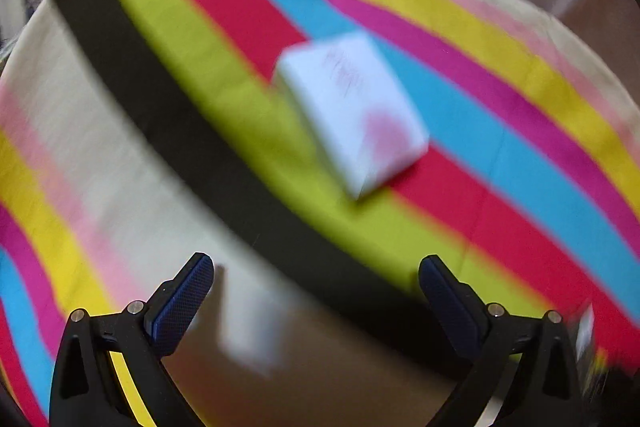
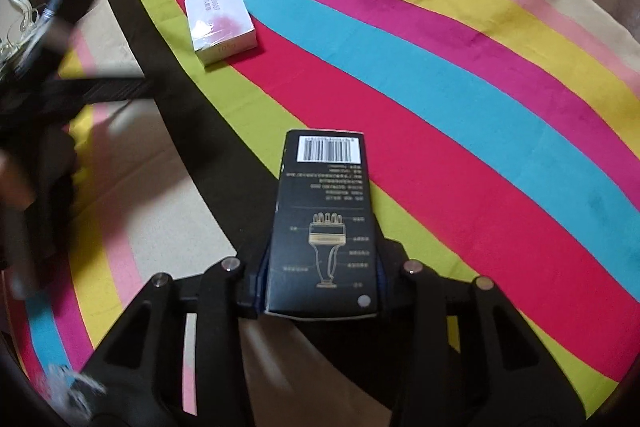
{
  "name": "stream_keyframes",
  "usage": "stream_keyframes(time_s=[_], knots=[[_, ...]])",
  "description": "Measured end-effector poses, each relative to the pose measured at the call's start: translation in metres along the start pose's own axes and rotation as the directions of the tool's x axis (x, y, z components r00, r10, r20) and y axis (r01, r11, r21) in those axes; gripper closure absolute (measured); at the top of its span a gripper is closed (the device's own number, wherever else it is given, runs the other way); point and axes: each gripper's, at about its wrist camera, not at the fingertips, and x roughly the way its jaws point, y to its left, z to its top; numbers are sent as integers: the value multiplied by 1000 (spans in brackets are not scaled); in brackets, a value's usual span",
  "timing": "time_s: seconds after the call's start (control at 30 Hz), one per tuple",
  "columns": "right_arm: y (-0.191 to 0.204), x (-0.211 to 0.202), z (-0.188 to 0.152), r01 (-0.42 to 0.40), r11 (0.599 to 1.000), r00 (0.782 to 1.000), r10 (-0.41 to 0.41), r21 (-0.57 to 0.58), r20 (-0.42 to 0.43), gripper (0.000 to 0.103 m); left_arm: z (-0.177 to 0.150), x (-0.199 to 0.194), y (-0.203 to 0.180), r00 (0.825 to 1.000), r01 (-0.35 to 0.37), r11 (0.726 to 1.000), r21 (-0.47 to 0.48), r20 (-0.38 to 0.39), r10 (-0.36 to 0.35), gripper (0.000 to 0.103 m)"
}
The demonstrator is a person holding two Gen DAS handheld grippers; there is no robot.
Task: Organize objects
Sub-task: 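Grasp the black barcode box with right tool while left tool grasps white pink box, then carry white pink box in left tool while right tool carries black box to storage box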
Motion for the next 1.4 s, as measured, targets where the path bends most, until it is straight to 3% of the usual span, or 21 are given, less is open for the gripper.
stream_keyframes(time_s=[0.1, 0.3, 0.37, 0.4, 0.43, 0.47, 0.6, 0.7, 0.8, 0.97, 1.03, 1.1, 1.2, 1.33, 1.4], knots=[[1, 6, 3, -4, 1000, 1000, 4, 7, 0, 60, 25, 13, -15, 998, -13, 996, -90, 61, 18, 0], [0, 7, 3, -7, 1000, 1000, 7, 23, 0, 59, 52, 40, -15, 992, -107, 954, -282, 40, 123, 0], [-3, 6, 2, -13, 999, 1000, 13, 33, 1, 59, 53, 49, -15, 988, -143, 948, -283, 7, 151, 0], [-5, 6, 2, -17, 999, 1000, 17, 41, 1, 59, 53, 52, -15, 987, -155, 951, -268, -6, 159, 0], [-6, 6, 2, -19, 999, 1000, 19, 48, 1, 59, 52, 53, -16, 988, -148, 956, -252, -5, 152, 8], [-6, 6, 2, -20, 999, 1000, 20, 50, 1, 59, 52, 51, -17, 991, -130, 964, -234, 6, 135, 28], [-7, 6, 1, -25, 998, 1000, 25, 57, 2, 59, 44, 44, -24, 996, -85, 995, -46, -17, 84, 32], [-7, 5, 1, -25, 998, 1000, 25, 56, 2, 59, 22, 23, -20, 997, -5, 995, 96, -75, 12, 35], [-6, 6, 3, -22, 998, 1000, 22, 53, 2, 59, -10, -7, -8, 986, 91, 974, 206, -153, -59, 36], [-5, 5, 3, -17, 999, 1000, 17, 50, 1, 59, -48, -40, 1, 969, 205, 894, 398, -213, -127, 35], [-4, 5, 3, -17, 999, 1000, 17, 50, 1, 59, -51, -42, 4, 967, 220, 880, 422, -210, -141, 31], [-4, 4, 2, -18, 999, 1000, 18, 50, 1, 59, -49, -39, 8, 978, 176, 899, 401, -173, -114, 25], [-3, 3, 2, -17, 999, 1000, 17, 49, 1, 59, -48, -33, 12, 982, 166, 928, 334, -145, -124, 20], [-2, 2, 2, -16, 999, 1000, 16, 48, 1, 59, -49, -32, 7, 989, 147, 934, 325, -79, -128, 20], [-2, 3, 3, -17, 999, 1000, 17, 49, 1, 59, -48, -31, 8, 988, 157, 932, 327, -60, -145, 29]])
